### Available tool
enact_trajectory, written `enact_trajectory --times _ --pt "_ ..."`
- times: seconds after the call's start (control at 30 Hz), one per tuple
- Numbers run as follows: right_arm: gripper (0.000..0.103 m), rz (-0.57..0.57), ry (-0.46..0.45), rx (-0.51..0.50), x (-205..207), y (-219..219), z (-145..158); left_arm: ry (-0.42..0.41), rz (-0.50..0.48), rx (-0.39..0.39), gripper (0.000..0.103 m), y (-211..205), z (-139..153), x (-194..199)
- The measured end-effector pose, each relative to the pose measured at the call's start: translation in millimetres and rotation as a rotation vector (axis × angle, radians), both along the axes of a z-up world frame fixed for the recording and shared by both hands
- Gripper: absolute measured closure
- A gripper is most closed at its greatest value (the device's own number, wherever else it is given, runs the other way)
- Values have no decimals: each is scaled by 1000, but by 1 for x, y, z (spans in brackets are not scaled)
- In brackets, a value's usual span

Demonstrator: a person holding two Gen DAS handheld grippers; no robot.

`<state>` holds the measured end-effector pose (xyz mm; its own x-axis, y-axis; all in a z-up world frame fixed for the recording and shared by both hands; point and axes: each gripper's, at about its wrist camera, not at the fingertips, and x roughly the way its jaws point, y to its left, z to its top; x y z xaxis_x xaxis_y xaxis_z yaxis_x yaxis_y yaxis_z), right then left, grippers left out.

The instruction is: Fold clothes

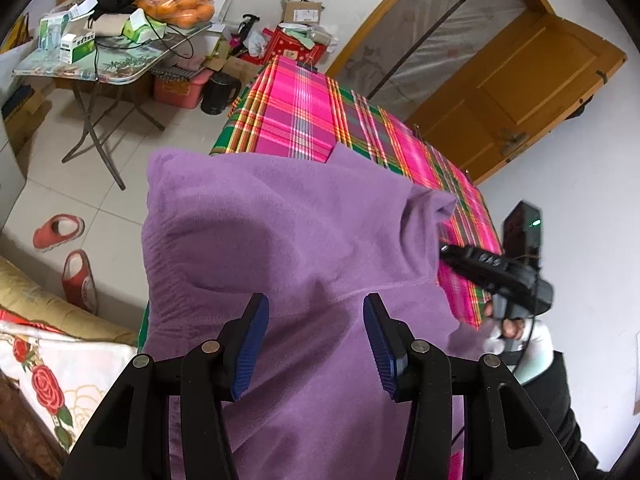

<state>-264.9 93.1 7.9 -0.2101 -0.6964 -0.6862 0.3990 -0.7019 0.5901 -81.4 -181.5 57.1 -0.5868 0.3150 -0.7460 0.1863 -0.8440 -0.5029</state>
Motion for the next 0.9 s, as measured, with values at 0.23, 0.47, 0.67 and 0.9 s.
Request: enact_trajectory --times 0.23,0.47,0.67,0.9 --pt "99 -82 222 30 2 24 67 -22 -17 -6 52 3 -6 0" --pt "99 -155 513 120 27 52 137 -28 -29 -17 52 7 -8 -1" --pt "95 -73 486 191 35 54 115 -25 -33 -15 52 8 -7 0" --pt "54 -141 324 132 32 87 50 -24 -37 -18 52 11 -6 0"
